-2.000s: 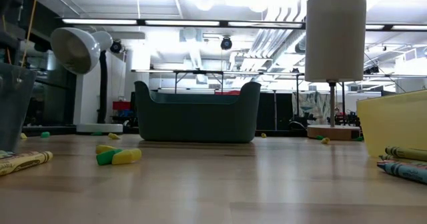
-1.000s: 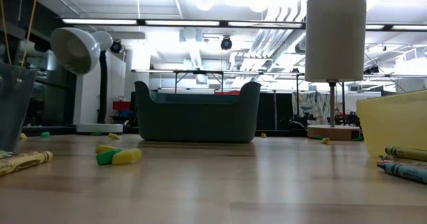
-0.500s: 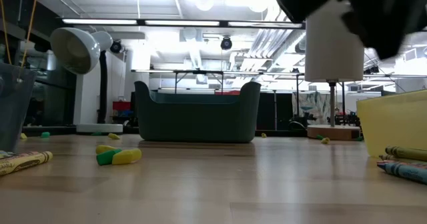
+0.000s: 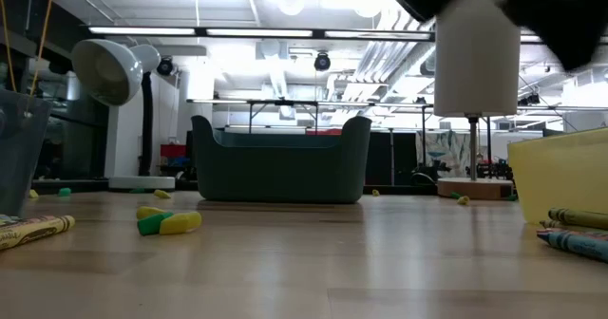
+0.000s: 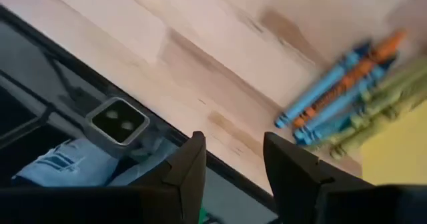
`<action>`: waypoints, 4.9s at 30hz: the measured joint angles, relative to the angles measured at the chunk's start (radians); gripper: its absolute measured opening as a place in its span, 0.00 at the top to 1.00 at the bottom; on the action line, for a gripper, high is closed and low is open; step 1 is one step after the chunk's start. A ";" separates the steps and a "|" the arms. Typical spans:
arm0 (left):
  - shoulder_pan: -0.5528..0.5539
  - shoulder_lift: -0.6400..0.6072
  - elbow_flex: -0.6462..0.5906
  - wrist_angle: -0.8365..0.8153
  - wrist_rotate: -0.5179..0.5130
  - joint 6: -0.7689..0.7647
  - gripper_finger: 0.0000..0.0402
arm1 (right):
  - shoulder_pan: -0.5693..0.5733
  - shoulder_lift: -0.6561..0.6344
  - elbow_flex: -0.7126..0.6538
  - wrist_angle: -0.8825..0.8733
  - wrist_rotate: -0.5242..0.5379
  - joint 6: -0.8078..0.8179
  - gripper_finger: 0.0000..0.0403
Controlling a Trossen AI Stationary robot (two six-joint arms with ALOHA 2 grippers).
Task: Sort crayons
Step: Put the blue crayon into the yellow bin
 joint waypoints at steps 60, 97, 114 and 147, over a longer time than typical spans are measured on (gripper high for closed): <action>0.000 0.000 -0.001 -0.008 0.052 0.044 0.43 | -0.020 0.316 0.184 -0.266 -0.009 0.121 0.69; 0.080 -0.026 -0.194 0.848 -0.038 0.453 0.43 | -0.023 -0.284 0.428 -0.375 0.863 -0.891 1.00; 0.227 0.045 -0.260 1.147 0.116 0.471 0.43 | -0.099 -0.776 -0.549 0.842 0.621 -1.082 1.00; 0.325 0.054 -0.260 1.119 0.134 0.452 0.43 | 0.341 -0.887 -0.827 -0.062 0.283 0.454 1.00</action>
